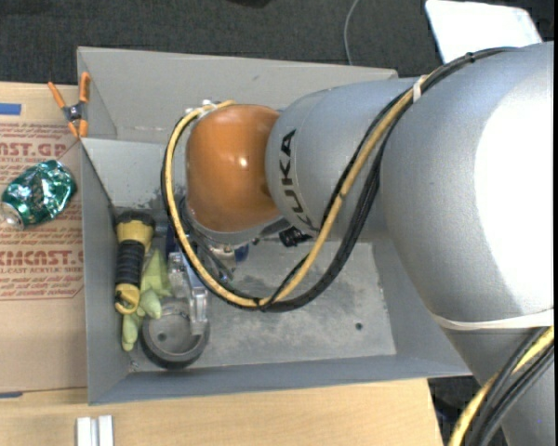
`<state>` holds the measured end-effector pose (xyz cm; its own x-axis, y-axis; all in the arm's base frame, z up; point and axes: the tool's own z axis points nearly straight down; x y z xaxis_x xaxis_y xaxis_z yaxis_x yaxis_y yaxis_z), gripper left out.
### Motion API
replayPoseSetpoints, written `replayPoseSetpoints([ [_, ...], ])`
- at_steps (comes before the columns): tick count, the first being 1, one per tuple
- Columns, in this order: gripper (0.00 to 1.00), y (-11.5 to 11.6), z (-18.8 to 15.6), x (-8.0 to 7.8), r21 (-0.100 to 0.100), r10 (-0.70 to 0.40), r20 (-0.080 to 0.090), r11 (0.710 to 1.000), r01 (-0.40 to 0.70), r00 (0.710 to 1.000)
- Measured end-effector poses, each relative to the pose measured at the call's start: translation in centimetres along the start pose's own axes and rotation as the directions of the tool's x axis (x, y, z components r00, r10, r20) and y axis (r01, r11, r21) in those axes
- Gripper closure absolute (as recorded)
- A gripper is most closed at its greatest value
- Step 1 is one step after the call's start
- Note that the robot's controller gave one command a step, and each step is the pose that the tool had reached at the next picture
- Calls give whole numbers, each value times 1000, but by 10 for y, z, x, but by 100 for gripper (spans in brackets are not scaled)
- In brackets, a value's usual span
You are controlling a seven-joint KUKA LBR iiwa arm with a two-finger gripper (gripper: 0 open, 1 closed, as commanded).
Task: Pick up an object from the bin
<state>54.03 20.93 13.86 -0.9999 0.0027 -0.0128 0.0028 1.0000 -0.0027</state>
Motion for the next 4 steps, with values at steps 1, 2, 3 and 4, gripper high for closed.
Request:
replayPoseSetpoints([
  [1, 0, -36, -57, -28, -1, -79, -4, 997, 79, 997],
  [2, 0, -15, -132, -42, -2, -222, -6, 975, 222, 975],
  [3, 0, -26, -87, -48, 1, -356, 4, 934, 356, 934],
  [4, 0, 8, -101, -5, -4, -343, 3, 940, 343, 940],
])
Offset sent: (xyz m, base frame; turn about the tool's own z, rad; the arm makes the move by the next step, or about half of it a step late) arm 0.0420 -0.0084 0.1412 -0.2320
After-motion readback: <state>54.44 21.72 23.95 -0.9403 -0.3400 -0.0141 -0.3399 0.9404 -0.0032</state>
